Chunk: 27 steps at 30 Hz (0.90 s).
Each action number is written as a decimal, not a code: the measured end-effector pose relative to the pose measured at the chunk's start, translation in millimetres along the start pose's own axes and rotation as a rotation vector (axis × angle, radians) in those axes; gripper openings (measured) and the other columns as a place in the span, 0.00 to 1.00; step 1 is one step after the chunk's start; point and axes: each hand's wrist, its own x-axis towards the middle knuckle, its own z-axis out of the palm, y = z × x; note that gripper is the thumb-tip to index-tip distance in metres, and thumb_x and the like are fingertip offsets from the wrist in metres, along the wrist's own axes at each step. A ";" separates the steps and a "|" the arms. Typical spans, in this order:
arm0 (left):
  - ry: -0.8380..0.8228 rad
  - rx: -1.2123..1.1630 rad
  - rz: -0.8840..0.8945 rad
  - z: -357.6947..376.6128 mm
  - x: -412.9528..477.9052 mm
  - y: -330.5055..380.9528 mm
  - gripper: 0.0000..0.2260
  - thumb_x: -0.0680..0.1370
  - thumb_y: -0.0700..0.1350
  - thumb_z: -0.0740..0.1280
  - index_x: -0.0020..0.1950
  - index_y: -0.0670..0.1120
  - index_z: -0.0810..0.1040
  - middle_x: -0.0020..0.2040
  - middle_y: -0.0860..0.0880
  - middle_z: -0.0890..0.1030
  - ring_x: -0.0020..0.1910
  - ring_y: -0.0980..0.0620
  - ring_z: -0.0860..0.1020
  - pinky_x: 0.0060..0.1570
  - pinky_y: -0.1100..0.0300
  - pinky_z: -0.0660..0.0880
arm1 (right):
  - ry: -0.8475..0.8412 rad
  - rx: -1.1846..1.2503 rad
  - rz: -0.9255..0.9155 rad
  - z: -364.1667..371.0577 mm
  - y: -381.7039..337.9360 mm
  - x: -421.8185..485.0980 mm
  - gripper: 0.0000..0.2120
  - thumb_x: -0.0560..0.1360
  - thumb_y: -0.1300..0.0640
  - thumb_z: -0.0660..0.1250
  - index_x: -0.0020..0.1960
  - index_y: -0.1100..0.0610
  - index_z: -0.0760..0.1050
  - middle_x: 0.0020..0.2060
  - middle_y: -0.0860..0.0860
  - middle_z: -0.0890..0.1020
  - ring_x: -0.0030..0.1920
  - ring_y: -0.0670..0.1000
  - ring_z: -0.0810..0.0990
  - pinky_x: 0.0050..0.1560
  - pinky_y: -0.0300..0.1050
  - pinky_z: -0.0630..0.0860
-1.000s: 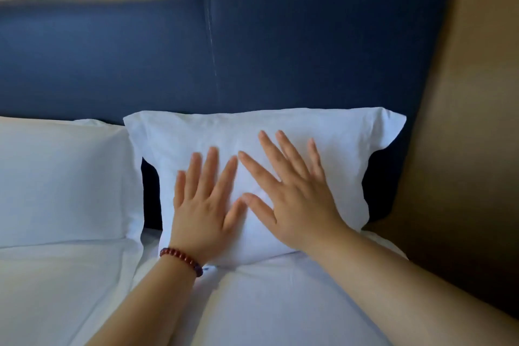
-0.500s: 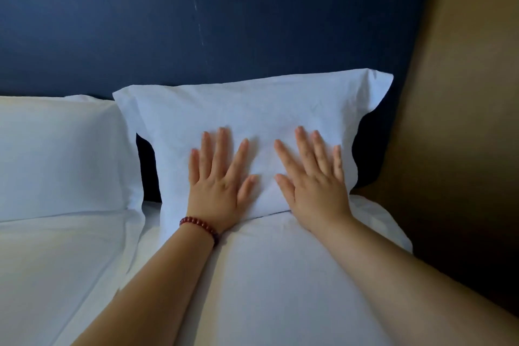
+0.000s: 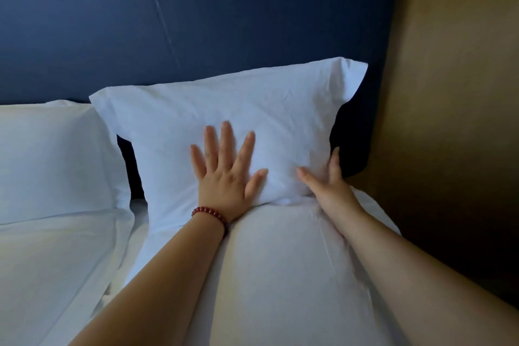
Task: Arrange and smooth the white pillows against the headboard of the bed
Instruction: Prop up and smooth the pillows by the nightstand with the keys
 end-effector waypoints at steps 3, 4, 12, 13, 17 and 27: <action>-0.042 0.006 -0.058 12.2 10.1 4.3 0.30 0.80 0.64 0.44 0.79 0.56 0.43 0.79 0.42 0.45 0.77 0.35 0.42 0.70 0.32 0.39 | -0.071 0.013 0.036 -4.4 -2.0 5.7 0.43 0.70 0.37 0.70 0.78 0.43 0.53 0.70 0.47 0.70 0.68 0.54 0.71 0.69 0.50 0.68; -0.064 0.013 -0.073 13.4 11.3 5.5 0.30 0.80 0.64 0.43 0.79 0.56 0.42 0.79 0.42 0.44 0.77 0.35 0.41 0.70 0.32 0.38 | -0.058 -0.037 0.011 -5.6 -3.1 4.9 0.39 0.72 0.37 0.69 0.77 0.44 0.56 0.69 0.48 0.72 0.67 0.53 0.72 0.66 0.48 0.69; -0.398 -0.385 0.049 -54.5 -56.7 20.4 0.33 0.74 0.73 0.39 0.77 0.63 0.41 0.77 0.62 0.40 0.77 0.58 0.38 0.76 0.50 0.43 | -0.418 -0.742 -0.449 11.4 -16.2 -93.2 0.36 0.74 0.29 0.49 0.77 0.37 0.41 0.78 0.39 0.44 0.77 0.43 0.39 0.77 0.50 0.39; -0.531 -0.317 0.060 -57.8 -76.1 9.9 0.36 0.71 0.75 0.36 0.77 0.63 0.44 0.77 0.63 0.41 0.77 0.60 0.39 0.77 0.51 0.45 | -0.529 -0.891 -0.433 8.5 -6.4 -96.9 0.35 0.73 0.28 0.44 0.77 0.35 0.40 0.77 0.38 0.41 0.77 0.42 0.37 0.76 0.50 0.37; -0.690 -0.123 -0.349 -77.9 -110.5 -54.7 0.34 0.75 0.69 0.43 0.79 0.56 0.53 0.79 0.56 0.48 0.79 0.50 0.49 0.75 0.46 0.52 | -0.288 -1.065 0.019 -11.1 5.1 -89.6 0.31 0.77 0.32 0.40 0.78 0.38 0.43 0.79 0.45 0.41 0.78 0.53 0.40 0.76 0.60 0.43; -0.550 -0.275 -0.502 -115.8 -183.0 -31.2 0.32 0.79 0.65 0.47 0.79 0.50 0.55 0.79 0.47 0.54 0.78 0.45 0.51 0.76 0.44 0.48 | -0.288 -1.045 -0.040 -19.5 26.7 -172.4 0.34 0.74 0.27 0.40 0.77 0.36 0.45 0.79 0.43 0.42 0.79 0.53 0.42 0.76 0.62 0.46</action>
